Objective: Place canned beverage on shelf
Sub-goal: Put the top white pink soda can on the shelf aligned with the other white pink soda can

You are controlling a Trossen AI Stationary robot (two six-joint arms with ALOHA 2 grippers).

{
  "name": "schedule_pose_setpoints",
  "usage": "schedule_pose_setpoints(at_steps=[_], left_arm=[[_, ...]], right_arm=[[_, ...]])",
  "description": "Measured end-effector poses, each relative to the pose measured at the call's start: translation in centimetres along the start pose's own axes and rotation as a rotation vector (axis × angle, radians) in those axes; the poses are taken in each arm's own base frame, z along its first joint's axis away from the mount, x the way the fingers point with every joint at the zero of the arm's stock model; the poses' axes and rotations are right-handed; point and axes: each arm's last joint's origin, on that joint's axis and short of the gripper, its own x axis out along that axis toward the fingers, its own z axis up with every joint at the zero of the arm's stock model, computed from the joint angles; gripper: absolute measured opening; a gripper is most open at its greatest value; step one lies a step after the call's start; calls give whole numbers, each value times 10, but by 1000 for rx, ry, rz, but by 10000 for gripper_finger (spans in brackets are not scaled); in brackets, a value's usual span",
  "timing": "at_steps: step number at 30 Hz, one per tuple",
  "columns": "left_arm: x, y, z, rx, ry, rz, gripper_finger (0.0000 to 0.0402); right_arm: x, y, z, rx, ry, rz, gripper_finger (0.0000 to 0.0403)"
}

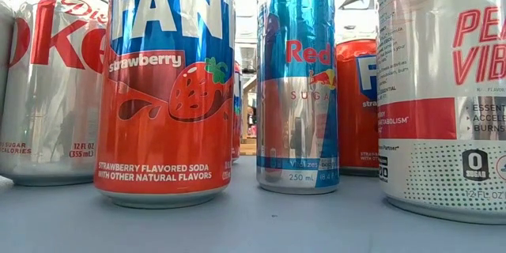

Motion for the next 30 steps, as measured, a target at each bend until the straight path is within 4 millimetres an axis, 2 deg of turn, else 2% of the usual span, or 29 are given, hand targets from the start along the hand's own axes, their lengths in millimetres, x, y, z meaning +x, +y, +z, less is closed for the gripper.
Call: schedule_pose_setpoints(at_steps=[7,16,30], left_arm=[[0,2,1,-17,15,-7,241],[20,8,-20,-80,58,-14,241],[21,12,-18,-60,60,-7,241]], right_arm=[[0,0,0,0,1,0,274],[0,0,0,0,0,0,274],[0,0,0,8,0,0,274]])
